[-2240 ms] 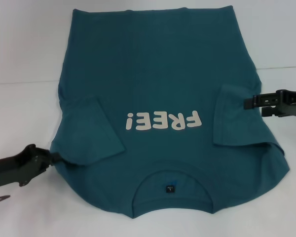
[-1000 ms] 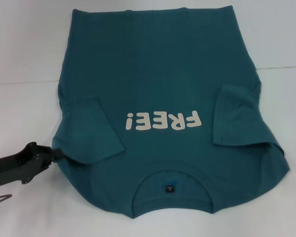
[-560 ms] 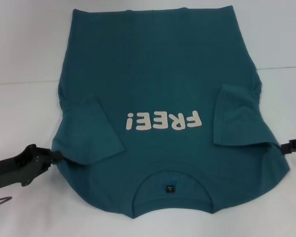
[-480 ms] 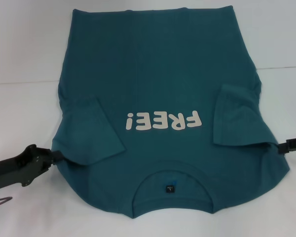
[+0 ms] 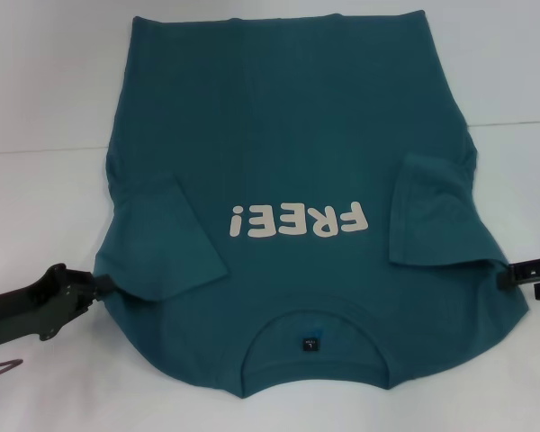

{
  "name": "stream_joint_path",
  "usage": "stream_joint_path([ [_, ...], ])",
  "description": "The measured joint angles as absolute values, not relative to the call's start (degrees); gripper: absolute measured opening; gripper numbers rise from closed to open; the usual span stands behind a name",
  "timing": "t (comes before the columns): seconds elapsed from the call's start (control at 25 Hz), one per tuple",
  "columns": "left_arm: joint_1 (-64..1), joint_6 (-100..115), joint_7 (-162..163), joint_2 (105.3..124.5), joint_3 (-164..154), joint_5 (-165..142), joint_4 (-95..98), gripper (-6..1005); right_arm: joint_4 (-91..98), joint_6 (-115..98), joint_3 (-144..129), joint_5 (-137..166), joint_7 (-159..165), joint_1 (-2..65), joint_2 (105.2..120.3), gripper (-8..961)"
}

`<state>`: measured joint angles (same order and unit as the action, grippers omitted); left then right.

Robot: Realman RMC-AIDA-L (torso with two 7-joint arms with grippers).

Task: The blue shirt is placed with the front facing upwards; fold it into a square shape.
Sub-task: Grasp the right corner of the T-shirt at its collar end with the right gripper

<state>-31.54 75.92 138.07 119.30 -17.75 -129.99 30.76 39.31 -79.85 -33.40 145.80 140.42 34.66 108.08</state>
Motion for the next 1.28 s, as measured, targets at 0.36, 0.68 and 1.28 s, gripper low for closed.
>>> stream_joint_path([
  [0.36,-31.6,75.8,138.1,119.38,-17.7,-130.0,30.8,47,39.3,-78.4,-33.8,145.9,140.5,35.7,109.06,857],
  [0.68,-31.6,75.8,138.1,119.36,-17.7,-130.0,30.8,48,39.1,-78.3,-34.2,147.7,141.3,36.2,109.16,857],
  [1.28,-31.9,75.2,138.1,119.53,-17.7,-130.0,30.8,49,36.8,-74.9,-35.6,148.1,141.3,37.6,109.87,856],
])
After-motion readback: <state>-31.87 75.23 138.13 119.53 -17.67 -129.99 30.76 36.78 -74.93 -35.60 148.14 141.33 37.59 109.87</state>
